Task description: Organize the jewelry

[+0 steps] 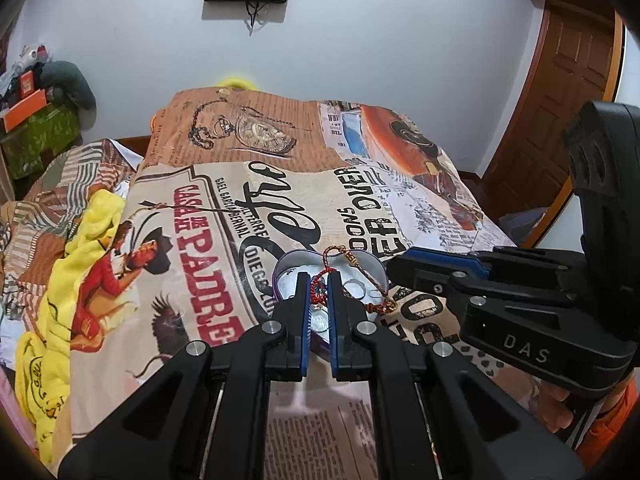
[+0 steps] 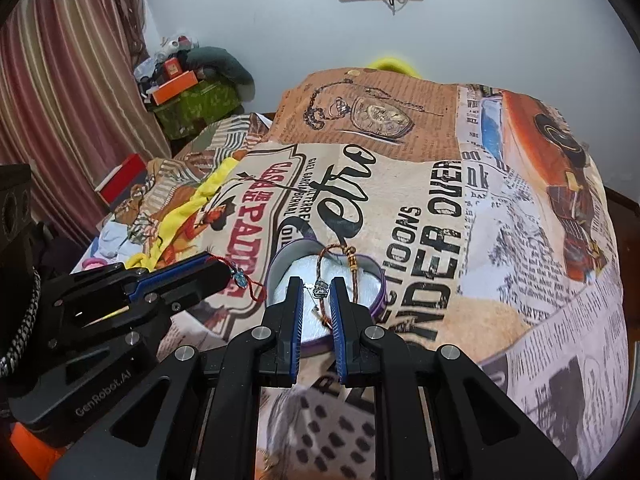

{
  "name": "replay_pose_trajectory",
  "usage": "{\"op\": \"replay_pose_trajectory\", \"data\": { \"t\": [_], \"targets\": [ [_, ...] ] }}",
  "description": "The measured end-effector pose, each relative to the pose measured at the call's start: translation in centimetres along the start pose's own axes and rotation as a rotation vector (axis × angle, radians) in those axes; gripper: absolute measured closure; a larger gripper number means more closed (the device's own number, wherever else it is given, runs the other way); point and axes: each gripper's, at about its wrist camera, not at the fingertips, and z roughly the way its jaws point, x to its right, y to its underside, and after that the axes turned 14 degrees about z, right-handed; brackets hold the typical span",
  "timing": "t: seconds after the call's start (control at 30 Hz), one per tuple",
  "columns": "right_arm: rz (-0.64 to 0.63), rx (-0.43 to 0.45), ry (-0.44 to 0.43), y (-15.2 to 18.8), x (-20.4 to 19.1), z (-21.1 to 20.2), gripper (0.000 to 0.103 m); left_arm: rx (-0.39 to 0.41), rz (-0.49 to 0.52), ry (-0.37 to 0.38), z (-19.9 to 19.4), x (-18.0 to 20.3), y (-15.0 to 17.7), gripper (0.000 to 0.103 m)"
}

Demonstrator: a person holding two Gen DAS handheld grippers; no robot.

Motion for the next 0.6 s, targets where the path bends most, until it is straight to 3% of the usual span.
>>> {"op": "replay_pose_trajectory", "data": {
  "t": [0.6],
  "targets": [
    [0.02,-0.137,-0.022,-1.3,1.3,3.9,0.091,-0.086,-0.019,0.084,4.3,0.2,0.8,0.097]
  ]
}}
